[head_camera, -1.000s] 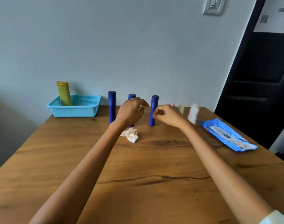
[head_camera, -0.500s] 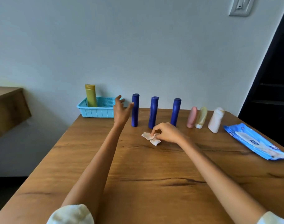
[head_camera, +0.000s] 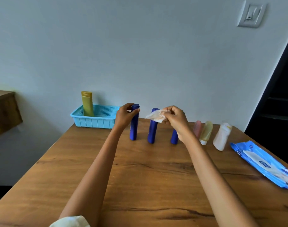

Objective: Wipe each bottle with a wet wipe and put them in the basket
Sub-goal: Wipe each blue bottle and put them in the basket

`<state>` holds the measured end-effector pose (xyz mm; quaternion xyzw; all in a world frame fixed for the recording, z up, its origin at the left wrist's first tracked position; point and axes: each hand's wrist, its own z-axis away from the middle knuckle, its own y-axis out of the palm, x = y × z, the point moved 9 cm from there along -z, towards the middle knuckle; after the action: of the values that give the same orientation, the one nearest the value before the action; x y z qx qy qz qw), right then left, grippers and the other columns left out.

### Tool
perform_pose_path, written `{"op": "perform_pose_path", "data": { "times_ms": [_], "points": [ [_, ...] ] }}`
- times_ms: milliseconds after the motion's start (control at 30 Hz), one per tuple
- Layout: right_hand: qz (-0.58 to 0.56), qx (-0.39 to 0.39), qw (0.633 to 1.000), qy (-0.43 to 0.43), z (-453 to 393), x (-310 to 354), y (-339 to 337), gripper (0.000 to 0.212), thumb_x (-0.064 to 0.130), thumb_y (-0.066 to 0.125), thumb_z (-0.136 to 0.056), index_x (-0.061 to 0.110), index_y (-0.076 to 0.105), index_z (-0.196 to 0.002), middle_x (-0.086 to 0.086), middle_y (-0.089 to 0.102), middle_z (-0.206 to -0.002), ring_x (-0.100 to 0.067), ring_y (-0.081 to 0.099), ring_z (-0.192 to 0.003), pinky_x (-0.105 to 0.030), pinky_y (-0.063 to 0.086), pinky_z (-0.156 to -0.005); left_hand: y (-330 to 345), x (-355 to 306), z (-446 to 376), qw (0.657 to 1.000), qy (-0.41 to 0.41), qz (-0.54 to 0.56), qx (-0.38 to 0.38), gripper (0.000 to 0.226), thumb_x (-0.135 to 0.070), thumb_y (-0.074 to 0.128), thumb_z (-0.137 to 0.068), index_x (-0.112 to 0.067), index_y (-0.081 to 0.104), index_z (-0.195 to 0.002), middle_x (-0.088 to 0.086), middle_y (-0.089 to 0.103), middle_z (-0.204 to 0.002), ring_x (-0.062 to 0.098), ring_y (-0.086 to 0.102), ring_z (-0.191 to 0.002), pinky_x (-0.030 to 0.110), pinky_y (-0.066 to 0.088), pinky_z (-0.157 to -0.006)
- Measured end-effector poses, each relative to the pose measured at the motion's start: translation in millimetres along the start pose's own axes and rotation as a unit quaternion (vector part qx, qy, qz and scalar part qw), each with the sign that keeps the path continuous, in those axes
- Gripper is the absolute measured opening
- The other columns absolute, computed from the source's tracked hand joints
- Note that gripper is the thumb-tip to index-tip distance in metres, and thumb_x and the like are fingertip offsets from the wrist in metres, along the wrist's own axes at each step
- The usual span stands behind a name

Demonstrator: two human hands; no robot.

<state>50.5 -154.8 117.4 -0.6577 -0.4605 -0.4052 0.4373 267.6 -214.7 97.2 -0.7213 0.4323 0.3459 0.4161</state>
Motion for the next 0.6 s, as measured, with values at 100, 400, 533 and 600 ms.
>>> {"op": "perform_pose_path", "data": {
  "times_ms": [100,400,533,600],
  "points": [
    [-0.108,-0.007,0.994,-0.003,-5,19,-5,0.013,0.002,0.056,-0.089,0.012,0.064,-0.09,0.0,0.068,-0.089,-0.007,0.063,-0.074,-0.015,0.054,-0.065,-1,1,-7,0.998,0.024,-0.009,0.053,0.035,-0.021,0.071,-0.083,-0.011,0.063,-0.116,0.0,0.065,-0.101,0.019,0.06,-0.092,0.028,0.049,-0.084],
    [-0.264,0.032,0.964,-0.012,-3,42,8,0.021,0.0,0.053,-0.09,0.003,0.067,-0.105,-0.006,0.069,-0.099,-0.014,0.065,-0.088,-0.022,0.054,-0.08,-19,-22,-6,0.965,0.01,0.26,0.039,0.02,-0.007,0.055,-0.093,-0.008,0.061,-0.112,0.006,0.067,-0.098,0.017,0.064,-0.091,0.027,0.054,-0.081],
    [-0.2,0.067,0.975,-0.065,0,53,18,0.037,-0.005,0.052,-0.086,0.01,0.063,-0.118,-0.002,0.068,-0.11,-0.017,0.062,-0.103,-0.02,0.051,-0.083,-16,-55,-1,0.941,0.03,0.327,0.081,0.017,-0.008,0.051,-0.095,-0.006,0.063,-0.107,0.006,0.069,-0.098,0.019,0.065,-0.089,0.027,0.054,-0.079],
    [-0.159,0.023,0.982,-0.101,2,59,13,0.039,-0.004,0.058,-0.084,0.013,0.062,-0.119,-0.001,0.067,-0.113,-0.014,0.062,-0.105,-0.013,0.05,-0.076,-13,-68,3,0.939,0.039,0.325,0.109,0.016,-0.009,0.05,-0.095,-0.007,0.064,-0.103,0.005,0.071,-0.093,0.019,0.067,-0.085,0.026,0.054,-0.077]
  ]
}}
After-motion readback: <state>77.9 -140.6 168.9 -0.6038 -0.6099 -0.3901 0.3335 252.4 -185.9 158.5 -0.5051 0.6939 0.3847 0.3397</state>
